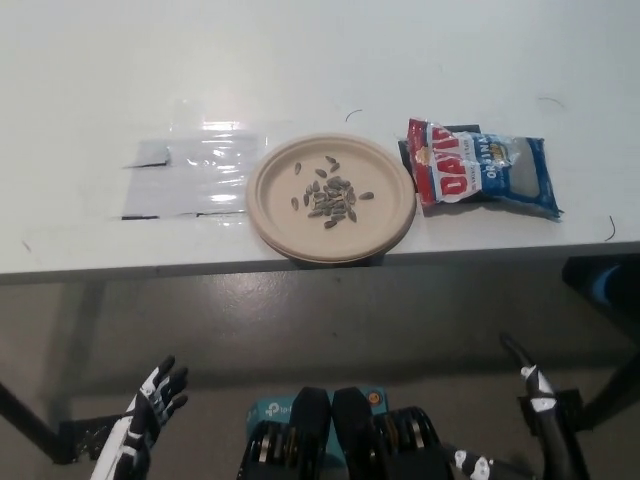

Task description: The robot picks up a small bag of sunflower seeds on the right hand side and take it to the empty plate on the left hand side then pours some sunflower seeds on to the plate.

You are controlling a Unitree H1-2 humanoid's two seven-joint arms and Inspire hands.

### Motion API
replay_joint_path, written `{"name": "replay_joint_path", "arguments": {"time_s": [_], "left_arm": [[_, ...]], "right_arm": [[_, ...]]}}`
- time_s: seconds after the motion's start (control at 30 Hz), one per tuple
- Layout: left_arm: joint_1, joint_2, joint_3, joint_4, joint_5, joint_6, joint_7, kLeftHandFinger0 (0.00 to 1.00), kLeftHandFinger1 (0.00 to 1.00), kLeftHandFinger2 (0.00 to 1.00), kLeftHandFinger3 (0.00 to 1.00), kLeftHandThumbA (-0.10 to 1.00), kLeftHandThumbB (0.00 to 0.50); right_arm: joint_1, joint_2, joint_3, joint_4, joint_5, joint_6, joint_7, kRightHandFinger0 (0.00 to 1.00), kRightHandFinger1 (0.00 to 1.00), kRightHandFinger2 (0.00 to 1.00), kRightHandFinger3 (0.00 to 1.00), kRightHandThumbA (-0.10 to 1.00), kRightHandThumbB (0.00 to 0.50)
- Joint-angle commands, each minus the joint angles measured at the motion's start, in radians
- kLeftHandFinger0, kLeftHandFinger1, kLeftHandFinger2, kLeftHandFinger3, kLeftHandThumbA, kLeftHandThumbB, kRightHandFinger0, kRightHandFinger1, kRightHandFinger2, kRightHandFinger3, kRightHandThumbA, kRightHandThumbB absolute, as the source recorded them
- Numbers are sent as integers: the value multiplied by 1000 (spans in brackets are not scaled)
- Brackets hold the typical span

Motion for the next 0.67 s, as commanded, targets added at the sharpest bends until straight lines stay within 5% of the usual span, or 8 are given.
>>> {"name": "replay_joint_path", "arguments": {"time_s": [0.0, 0.43, 0.63], "left_arm": [[4, 17, 1, -28, -5, -52, -15, 1000, 1000, 1000, 1000, 1000, 229], [-43, 19, 20, -26, -1, -23, -2, 1000, 1000, 1000, 1000, 1000, 237], [-60, -9, 39, -12, 40, -55, 44, 1000, 1000, 1000, 1000, 1000, 179]], "right_arm": [[-7, -14, 28, 7, 26, -59, -57, 1000, 1000, 1000, 1000, 1000, 257], [-57, -27, 59, 36, 27, -59, -68, 1000, 1000, 1000, 1000, 1000, 266], [-106, -47, 77, 38, 8, -59, -70, 1000, 1000, 1000, 1000, 1000, 217]]}}
